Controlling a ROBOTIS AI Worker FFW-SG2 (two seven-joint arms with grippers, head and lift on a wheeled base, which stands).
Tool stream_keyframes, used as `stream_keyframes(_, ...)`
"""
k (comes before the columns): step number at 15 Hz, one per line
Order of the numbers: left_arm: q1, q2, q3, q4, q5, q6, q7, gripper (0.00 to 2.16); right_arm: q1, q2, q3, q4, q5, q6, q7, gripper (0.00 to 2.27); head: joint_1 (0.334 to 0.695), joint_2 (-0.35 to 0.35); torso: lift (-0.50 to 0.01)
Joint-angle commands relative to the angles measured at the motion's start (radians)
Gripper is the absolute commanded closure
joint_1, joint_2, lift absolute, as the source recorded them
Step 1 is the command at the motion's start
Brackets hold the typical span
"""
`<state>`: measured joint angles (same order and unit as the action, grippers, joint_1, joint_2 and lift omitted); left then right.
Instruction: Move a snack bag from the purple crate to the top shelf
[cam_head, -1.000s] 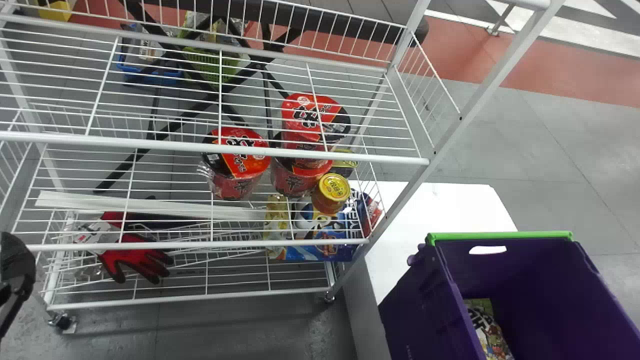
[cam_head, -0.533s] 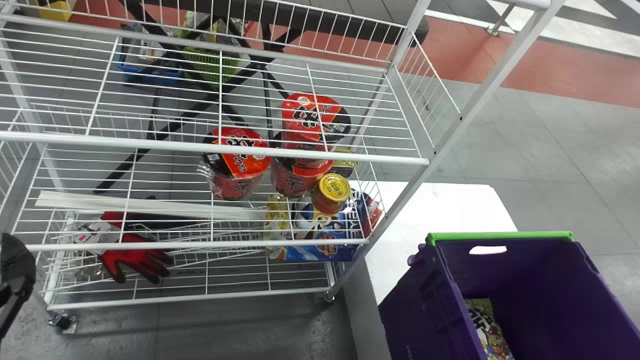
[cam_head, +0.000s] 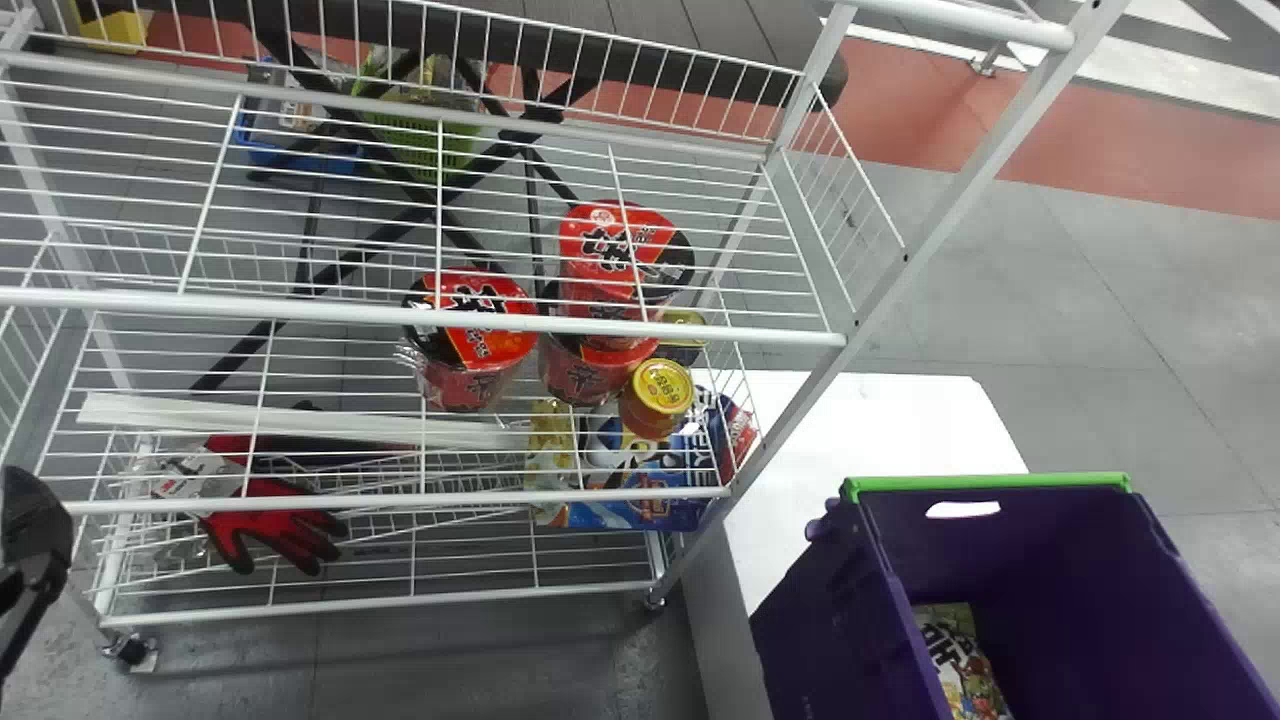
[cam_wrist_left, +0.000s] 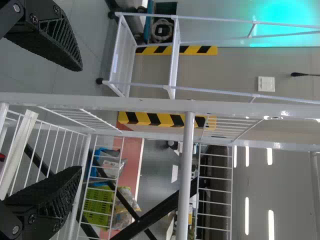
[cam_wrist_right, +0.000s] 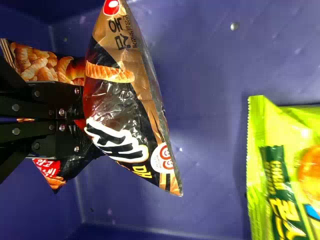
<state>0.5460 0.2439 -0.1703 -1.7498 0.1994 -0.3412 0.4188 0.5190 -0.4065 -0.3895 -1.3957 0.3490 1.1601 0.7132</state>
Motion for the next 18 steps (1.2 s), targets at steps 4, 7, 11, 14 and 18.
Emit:
stream_keyframes(4, 0.000, 0.000, 0.000, 0.001, 0.000, 0.000, 0.000, 0.12, 0.001, 0.002, 0.000, -0.003, -0.001, -0.004, -0.001, 1.69, 0.695, -0.350, -0.404)
stream_keyframes(7, 0.000, 0.000, 0.000, 0.001, 0.000, 0.000, 0.000, 0.12, 0.001, 0.002, 0.000, -0.003, -0.001, -0.007, -0.003, 1.69, 0.695, -0.350, -0.392)
stream_keyframes(11, -0.001, 0.000, 0.000, 0.001, 0.000, 0.000, 0.000, 0.12, 0.001, 0.003, 0.000, -0.003, 0.001, -0.010, -0.003, 1.69, 0.695, -0.350, -0.376)
stream_keyframes(14, -0.001, 0.000, 0.000, 0.001, 0.000, 0.000, 0.000, 0.12, 0.001, 0.006, 0.000, -0.003, -0.001, -0.013, -0.008, 1.69, 0.695, -0.350, -0.364)
stream_keyframes(18, -0.003, 0.000, 0.000, 0.001, 0.000, 0.000, 0.000, 0.12, 0.001, 0.008, 0.000, -0.002, -0.001, -0.013, -0.011, 1.69, 0.695, -0.350, -0.348)
